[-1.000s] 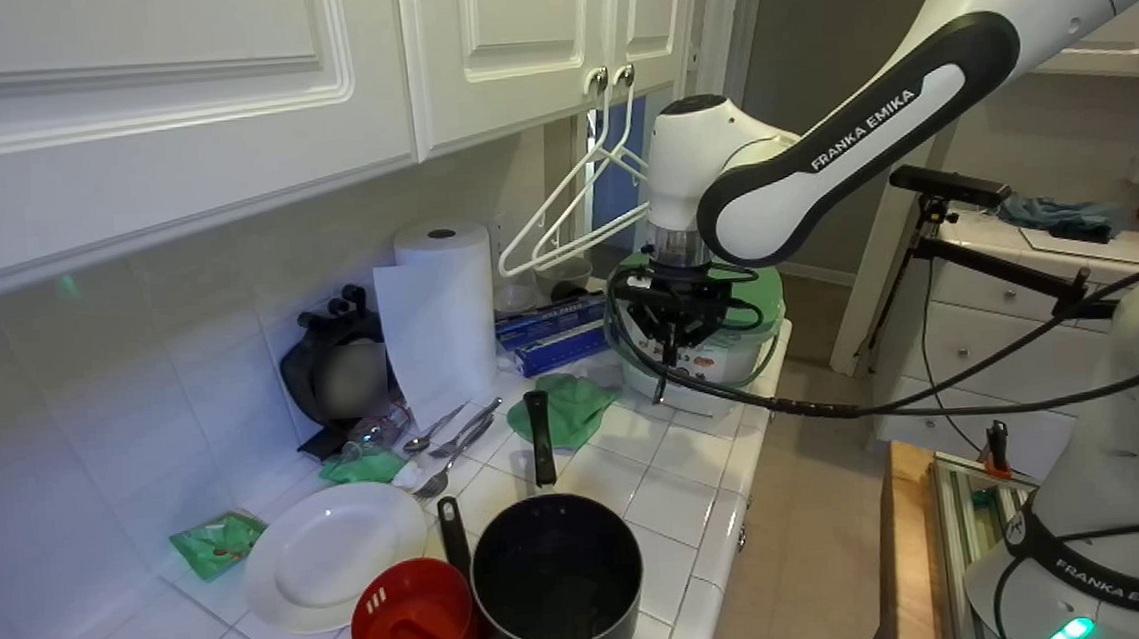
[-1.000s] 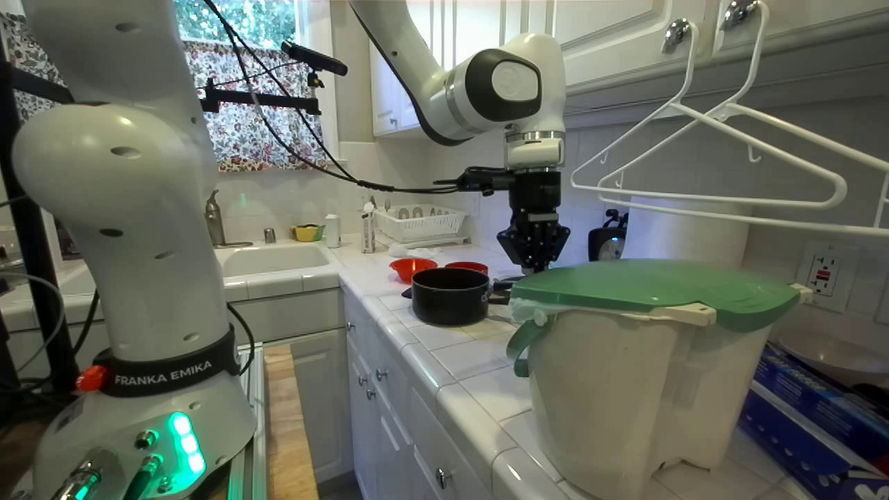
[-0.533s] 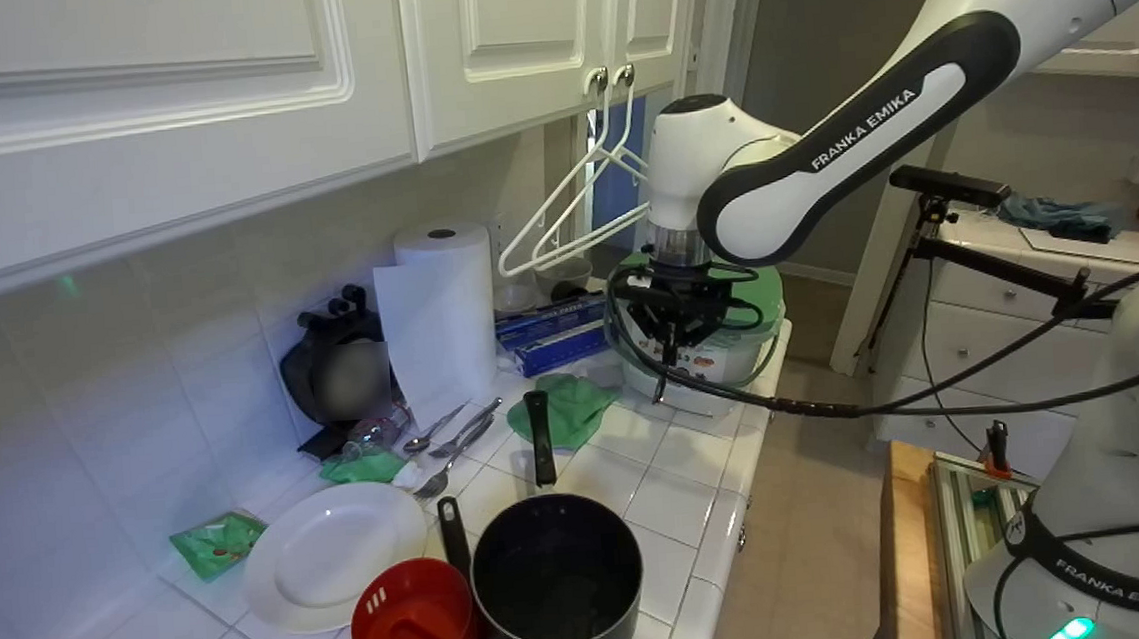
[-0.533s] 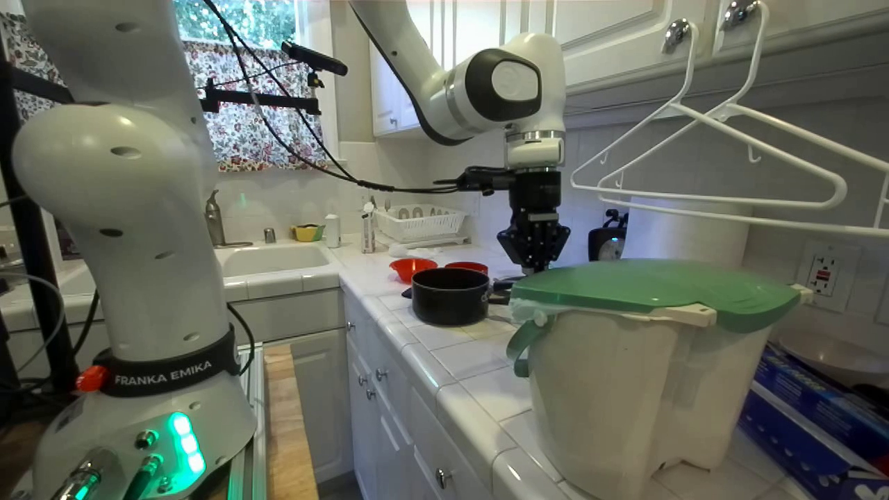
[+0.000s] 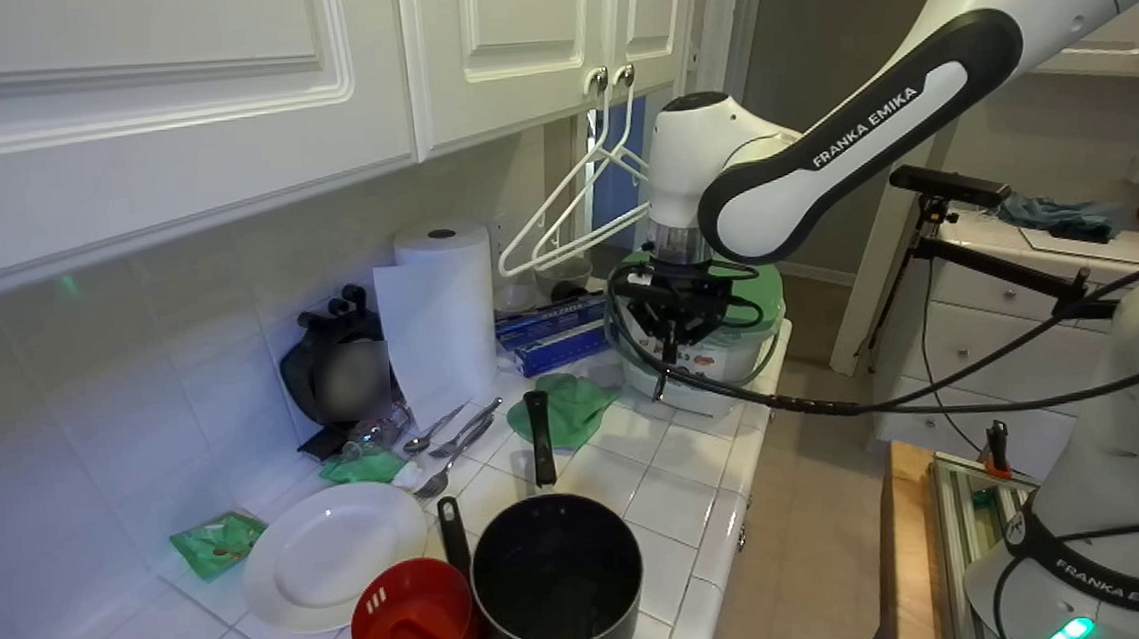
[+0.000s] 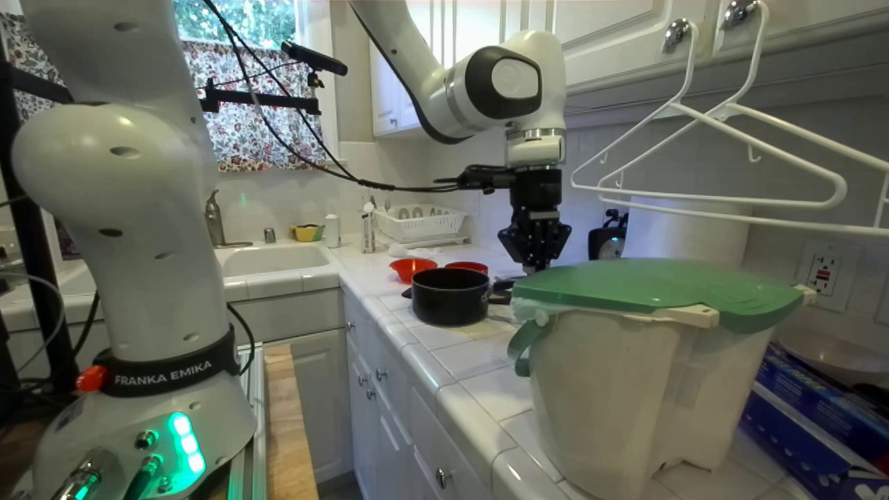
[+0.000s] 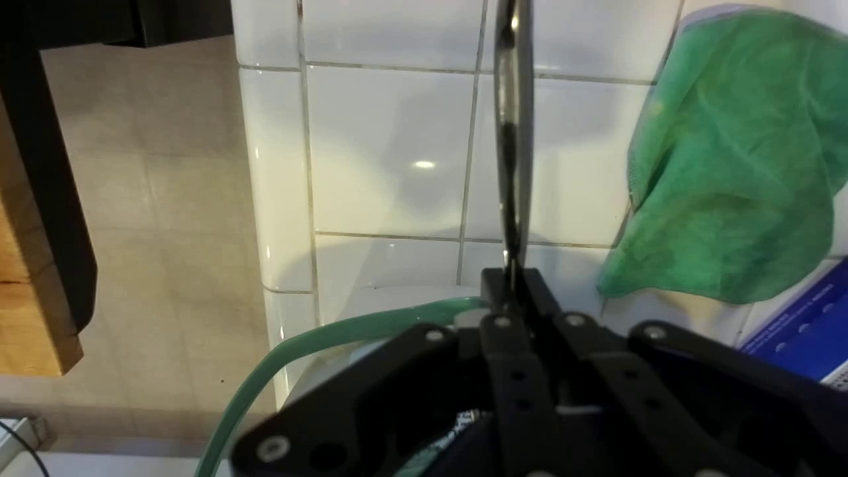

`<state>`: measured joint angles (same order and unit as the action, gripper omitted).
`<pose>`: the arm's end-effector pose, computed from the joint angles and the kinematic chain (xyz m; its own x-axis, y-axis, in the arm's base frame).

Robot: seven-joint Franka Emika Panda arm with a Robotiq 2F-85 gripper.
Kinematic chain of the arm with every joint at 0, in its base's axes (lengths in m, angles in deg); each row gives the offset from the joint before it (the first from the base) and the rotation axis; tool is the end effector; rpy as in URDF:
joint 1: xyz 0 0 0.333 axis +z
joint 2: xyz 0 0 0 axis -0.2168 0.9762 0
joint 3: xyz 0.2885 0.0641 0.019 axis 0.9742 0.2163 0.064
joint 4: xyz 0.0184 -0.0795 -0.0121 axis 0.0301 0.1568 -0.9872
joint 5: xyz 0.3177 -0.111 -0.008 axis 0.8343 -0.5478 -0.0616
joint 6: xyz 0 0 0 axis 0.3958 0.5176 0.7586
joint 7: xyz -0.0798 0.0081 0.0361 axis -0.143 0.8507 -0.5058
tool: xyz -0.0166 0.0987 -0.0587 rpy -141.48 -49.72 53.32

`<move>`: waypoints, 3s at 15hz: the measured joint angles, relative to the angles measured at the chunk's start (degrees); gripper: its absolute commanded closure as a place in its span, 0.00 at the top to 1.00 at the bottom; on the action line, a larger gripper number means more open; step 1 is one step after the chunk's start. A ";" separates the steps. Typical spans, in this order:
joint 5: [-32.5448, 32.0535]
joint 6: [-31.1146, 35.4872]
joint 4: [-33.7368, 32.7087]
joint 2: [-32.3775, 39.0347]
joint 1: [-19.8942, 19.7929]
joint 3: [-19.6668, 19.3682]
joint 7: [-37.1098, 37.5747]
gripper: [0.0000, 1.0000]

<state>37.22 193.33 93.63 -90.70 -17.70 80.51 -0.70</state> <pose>0.4350 -0.0505 0.3453 0.0616 -0.9880 0.1419 -0.9979 -0.0637 -0.0103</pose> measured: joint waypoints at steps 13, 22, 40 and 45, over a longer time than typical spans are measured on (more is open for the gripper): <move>-1.45 -0.13 0.01 -1.38 -0.53 -0.19 0.34 0.03; -1.82 -0.57 0.01 -0.86 -0.25 0.41 0.34 0.03; -1.83 -0.65 -1.02 0.43 0.47 0.66 0.29 0.03; -1.83 -0.93 -1.39 0.99 0.93 0.67 0.04 0.03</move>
<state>35.39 192.40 92.24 -89.70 -16.77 81.17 -0.66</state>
